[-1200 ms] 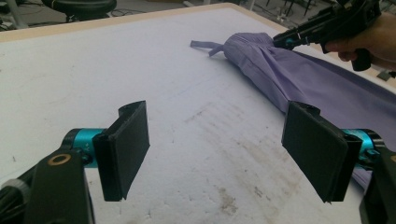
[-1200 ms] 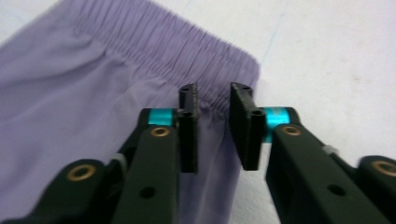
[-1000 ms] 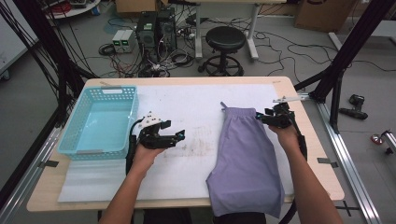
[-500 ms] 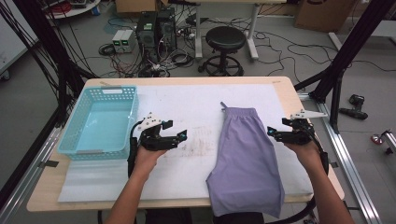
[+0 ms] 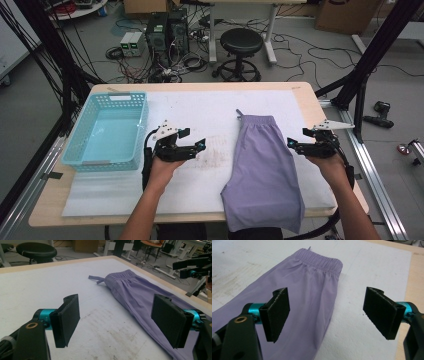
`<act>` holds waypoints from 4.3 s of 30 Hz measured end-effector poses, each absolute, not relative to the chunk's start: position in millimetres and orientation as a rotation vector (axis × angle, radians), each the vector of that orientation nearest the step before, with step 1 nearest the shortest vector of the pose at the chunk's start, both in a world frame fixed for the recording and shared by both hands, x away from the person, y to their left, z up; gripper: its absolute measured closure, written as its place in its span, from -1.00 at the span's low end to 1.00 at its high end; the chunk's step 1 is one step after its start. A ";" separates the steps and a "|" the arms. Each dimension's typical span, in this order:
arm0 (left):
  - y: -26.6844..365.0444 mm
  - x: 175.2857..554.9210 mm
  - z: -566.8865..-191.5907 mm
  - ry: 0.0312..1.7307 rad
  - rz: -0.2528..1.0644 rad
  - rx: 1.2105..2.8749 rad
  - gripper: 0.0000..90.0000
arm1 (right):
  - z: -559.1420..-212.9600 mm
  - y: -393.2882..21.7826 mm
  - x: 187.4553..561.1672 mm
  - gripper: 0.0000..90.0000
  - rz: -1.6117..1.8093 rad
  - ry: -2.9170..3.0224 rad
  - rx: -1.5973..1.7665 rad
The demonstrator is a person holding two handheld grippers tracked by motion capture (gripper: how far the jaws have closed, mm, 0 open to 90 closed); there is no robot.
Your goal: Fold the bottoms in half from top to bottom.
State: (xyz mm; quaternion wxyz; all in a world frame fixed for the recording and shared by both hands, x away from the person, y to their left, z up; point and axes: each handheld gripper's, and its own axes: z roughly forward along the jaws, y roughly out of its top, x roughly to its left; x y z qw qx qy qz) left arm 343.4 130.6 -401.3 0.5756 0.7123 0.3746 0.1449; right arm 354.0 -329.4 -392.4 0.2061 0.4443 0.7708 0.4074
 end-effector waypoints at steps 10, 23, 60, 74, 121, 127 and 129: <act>98.0 364.6 -416.6 0.880 0.246 1.719 -0.41 | -406.2 -332.4 357.4 -0.48 1.114 2.175 1.285; 23.9 389.9 -453.3 0.949 0.060 1.944 0.03 | -439.7 -327.8 369.1 0.33 1.031 2.313 1.407; 28.1 384.6 -446.0 0.966 0.069 1.890 0.17 | -433.3 -325.6 359.1 0.15 1.124 2.346 1.355; -0.9 415.9 -458.6 0.959 0.109 1.982 0.05 | -438.5 -299.7 429.8 -0.12 1.074 2.358 1.411; 38.3 415.0 -417.8 0.826 0.136 1.801 0.96 | -387.1 -287.6 425.5 0.88 1.339 2.314 1.100; 38.7 402.6 -422.2 0.801 0.113 1.801 0.94 | -388.5 -290.1 420.2 0.87 1.362 2.350 1.110; 40.1 397.5 -422.3 0.786 0.102 1.810 0.95 | -386.9 -290.6 414.9 0.87 1.368 2.357 1.082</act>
